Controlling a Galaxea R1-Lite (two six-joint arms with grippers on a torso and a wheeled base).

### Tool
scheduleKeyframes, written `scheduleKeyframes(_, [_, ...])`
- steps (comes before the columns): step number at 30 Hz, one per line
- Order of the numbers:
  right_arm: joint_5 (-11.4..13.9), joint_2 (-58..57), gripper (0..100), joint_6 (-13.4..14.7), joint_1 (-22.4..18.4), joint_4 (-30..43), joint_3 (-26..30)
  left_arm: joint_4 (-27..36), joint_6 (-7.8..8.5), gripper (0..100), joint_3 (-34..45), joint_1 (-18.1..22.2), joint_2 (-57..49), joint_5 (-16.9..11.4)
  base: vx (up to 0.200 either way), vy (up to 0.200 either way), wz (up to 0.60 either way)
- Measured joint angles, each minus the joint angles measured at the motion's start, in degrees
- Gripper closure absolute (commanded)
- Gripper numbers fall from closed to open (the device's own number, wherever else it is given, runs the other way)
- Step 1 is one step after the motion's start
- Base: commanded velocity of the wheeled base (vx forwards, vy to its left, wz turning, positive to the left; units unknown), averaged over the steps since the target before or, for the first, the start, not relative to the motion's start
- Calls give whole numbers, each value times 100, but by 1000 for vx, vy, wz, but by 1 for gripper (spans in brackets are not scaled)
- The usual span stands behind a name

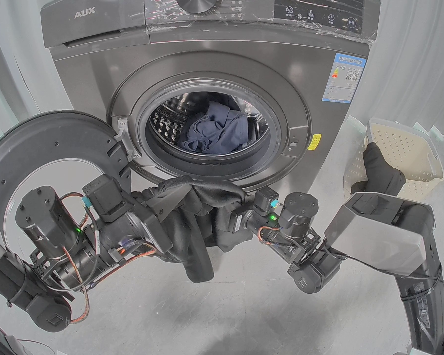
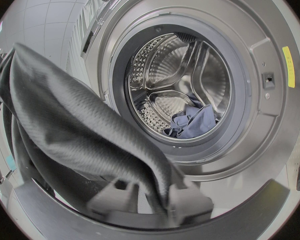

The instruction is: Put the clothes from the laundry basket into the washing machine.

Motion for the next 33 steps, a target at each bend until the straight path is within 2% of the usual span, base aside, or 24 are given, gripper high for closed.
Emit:
scheduleKeyframes(6, [0,88,0,-15,177,-17,284,6,-11,100,-151,-2,7,30,0,0,0])
scheduleKeyframes(14, [-5,-137,0,-22,456,-66,1161,22,-16,100,-388,50,52,288,0,0,0])
scheduleKeyframes(23, [-9,-797,0,5,751,-80,2041,28,-16,100,-466,127,116,335,0,0,0])
scheduleKeyframes(28, [20,-1042,0,51,918,-94,2231,28,-13,100,-473,201,149,338,0,0,0])
scheduleKeyframes(33, [224,-1139,0,87,1070,-127,2197,28,-9,100,-477,245,167,338,0,0,0])
